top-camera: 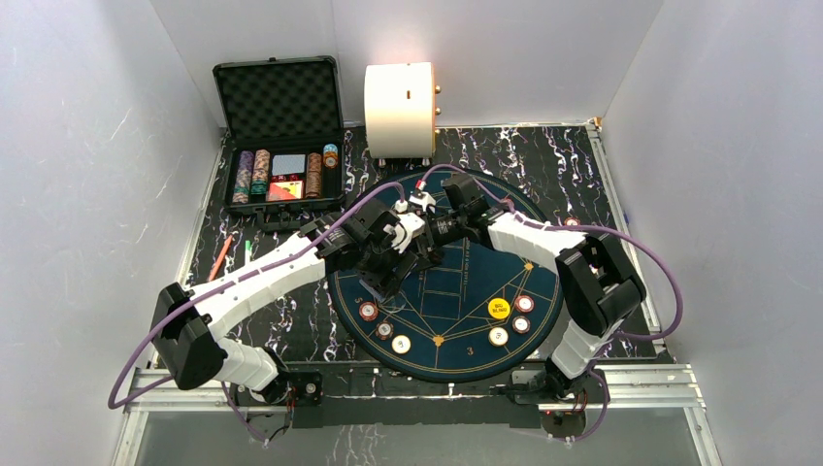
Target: Distribute texas hold em gaming equipment
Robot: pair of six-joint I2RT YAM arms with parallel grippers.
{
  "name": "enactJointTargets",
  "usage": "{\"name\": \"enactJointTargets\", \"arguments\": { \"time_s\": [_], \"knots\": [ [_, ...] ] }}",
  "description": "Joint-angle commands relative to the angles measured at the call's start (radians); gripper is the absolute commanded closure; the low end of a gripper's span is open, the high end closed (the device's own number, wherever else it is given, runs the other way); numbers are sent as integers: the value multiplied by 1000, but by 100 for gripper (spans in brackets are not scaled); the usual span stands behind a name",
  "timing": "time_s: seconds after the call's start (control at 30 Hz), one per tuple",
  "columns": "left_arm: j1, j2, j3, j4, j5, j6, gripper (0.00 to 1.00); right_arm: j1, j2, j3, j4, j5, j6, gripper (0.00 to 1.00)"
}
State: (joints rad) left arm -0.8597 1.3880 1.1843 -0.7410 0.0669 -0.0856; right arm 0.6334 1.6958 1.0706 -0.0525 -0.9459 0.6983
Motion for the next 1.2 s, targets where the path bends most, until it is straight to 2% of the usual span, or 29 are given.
{"name": "enactJointTargets", "arguments": {
  "time_s": [0.0,0.2,0.7,0.9,1.17],
  "knots": [
    [4,-29,6,-2,1,-6,100,-1,-4,57,-36,26,-36,15],
    [4,-30,8,-3,2,-8,100,-8,-7,72,-79,36,-67,25],
    [4,-35,2,-3,5,-10,100,-27,-28,96,-110,37,-85,31],
    [4,-33,2,-1,8,-11,100,-31,-36,104,-125,34,-93,30],
    [4,-30,-3,-5,8,-14,100,-66,-90,97,-139,9,-98,17]
  ]
}}
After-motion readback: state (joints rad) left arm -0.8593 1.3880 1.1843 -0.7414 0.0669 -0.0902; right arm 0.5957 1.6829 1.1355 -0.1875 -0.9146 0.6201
